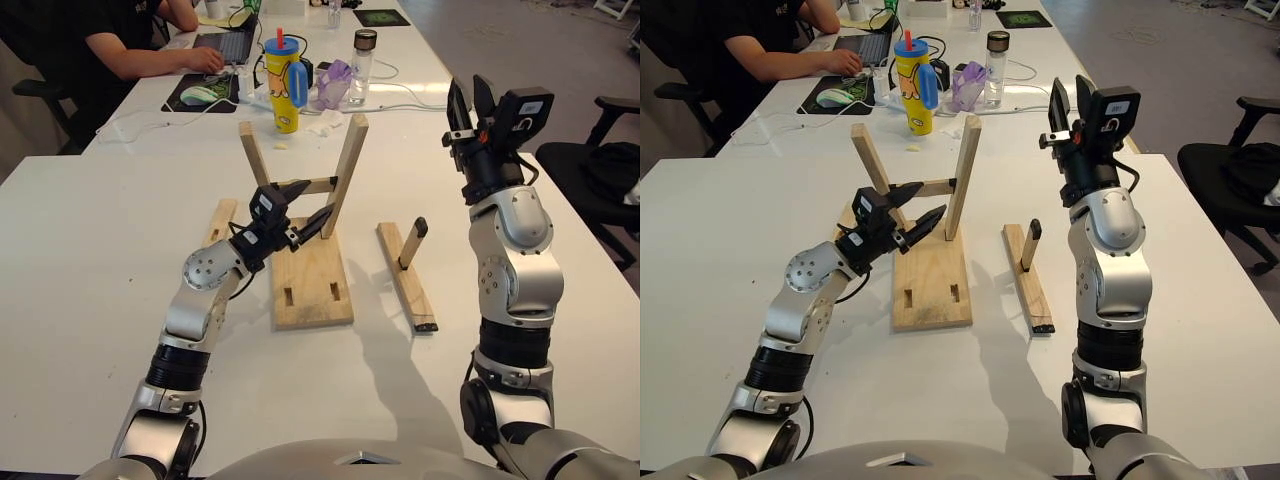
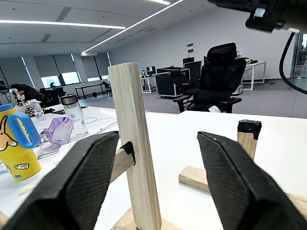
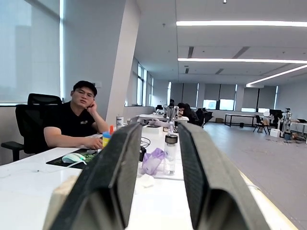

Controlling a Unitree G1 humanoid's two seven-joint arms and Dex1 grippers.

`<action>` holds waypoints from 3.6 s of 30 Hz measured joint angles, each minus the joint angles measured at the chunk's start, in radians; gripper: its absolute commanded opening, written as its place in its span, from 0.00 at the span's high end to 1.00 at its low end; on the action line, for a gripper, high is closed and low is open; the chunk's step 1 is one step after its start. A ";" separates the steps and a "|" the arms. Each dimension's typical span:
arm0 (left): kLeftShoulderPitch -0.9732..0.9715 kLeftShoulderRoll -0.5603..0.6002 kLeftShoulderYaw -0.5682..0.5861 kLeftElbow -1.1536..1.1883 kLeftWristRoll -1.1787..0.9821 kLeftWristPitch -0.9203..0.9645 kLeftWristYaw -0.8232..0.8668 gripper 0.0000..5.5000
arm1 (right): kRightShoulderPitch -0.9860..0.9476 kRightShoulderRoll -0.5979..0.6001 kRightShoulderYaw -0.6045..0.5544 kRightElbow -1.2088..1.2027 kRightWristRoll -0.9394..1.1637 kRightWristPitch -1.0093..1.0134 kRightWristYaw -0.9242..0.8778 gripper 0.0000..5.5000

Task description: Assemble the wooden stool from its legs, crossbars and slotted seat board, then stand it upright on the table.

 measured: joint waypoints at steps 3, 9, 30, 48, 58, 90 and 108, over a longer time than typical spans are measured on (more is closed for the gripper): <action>0.000 0.000 0.001 0.002 0.000 0.000 0.000 0.45 | -0.002 0.001 0.007 0.000 0.000 -0.001 0.001 0.75; 0.000 0.000 0.002 0.002 -0.001 0.001 0.005 0.45 | 0.130 0.040 0.086 0.143 -0.034 0.169 -0.020 0.75; -0.007 0.000 0.012 0.041 0.017 -0.005 0.007 0.45 | 0.076 -0.044 0.128 -0.156 0.078 0.038 0.191 0.72; 0.087 -0.001 0.047 -0.026 0.023 0.034 0.063 0.45 | 0.628 -0.227 0.105 -0.220 0.116 0.476 0.141 0.28; 0.077 0.001 0.042 -0.022 0.015 0.049 0.045 0.45 | 0.553 -0.177 0.140 -0.114 0.087 0.535 0.135 0.28; -0.247 0.096 0.257 0.096 -0.487 0.568 -0.211 0.17 | 0.307 0.029 -0.170 -0.138 0.350 0.224 0.070 0.63; -0.482 0.149 0.377 0.250 -0.827 0.991 -0.272 0.02 | 0.157 -0.250 -0.113 -0.025 1.131 0.670 0.503 0.63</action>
